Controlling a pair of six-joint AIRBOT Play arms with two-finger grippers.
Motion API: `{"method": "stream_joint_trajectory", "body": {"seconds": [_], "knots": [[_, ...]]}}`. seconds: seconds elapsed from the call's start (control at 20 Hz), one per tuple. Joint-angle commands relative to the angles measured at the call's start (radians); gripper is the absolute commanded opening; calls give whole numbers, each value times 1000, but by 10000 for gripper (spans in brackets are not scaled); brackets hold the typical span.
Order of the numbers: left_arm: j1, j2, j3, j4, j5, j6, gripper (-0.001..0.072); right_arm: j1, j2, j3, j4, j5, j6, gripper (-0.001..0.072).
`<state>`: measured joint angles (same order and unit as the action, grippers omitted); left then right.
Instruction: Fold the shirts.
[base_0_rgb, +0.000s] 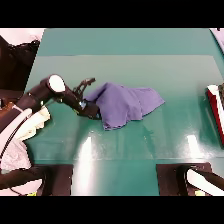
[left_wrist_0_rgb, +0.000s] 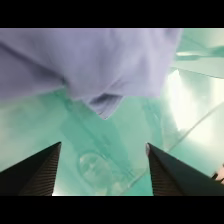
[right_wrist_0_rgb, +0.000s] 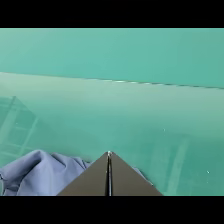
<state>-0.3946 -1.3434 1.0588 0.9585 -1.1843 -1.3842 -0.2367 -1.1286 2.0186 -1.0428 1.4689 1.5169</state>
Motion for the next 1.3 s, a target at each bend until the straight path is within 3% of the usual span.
{"method": "stream_joint_trajectory", "body": {"seconds": [0.0,0.4,0.7,0.75,0.85,0.95,1.0,1.05,1.25], "knots": [[-13,63,-180,-24,188,-36,628,1,0,0,1,3,1,18],[-12,61,-229,-31,512,-200,629,1,0,0,1,33,1,18],[-12,28,-229,-22,548,-241,626,1,0,0,0,58,0,18],[-12,20,-229,-23,538,-241,599,1,0,0,0,58,0,18],[-12,15,-229,-22,541,-239,359,1,0,0,0,62,0,18],[-12,15,-229,-23,552,-240,360,1,0,0,0,63,0,18],[-12,15,-228,-20,547,-238,230,1,0,0,0,71,0,18],[-12,16,-226,-15,535,-212,29,1,0,0,-6,81,0,18],[-12,17,-107,100,352,-177,23,42,10,-155,2,129,0,19]]}}
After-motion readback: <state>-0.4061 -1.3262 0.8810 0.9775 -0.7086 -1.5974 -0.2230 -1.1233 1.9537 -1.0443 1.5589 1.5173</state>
